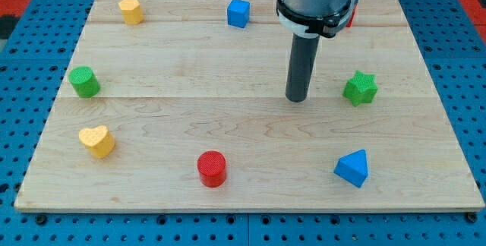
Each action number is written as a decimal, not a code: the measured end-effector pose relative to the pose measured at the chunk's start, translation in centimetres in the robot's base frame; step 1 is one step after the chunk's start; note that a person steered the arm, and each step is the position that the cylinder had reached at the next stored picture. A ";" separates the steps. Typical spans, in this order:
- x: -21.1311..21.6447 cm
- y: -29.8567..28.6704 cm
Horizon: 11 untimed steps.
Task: Slightly move green star to the left
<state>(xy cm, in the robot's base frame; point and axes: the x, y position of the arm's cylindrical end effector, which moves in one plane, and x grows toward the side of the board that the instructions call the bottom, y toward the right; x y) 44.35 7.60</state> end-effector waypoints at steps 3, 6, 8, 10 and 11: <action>4.1 12.8; -1.8 11.8; -9.6 17.8; -13.1 18.1; -13.2 18.0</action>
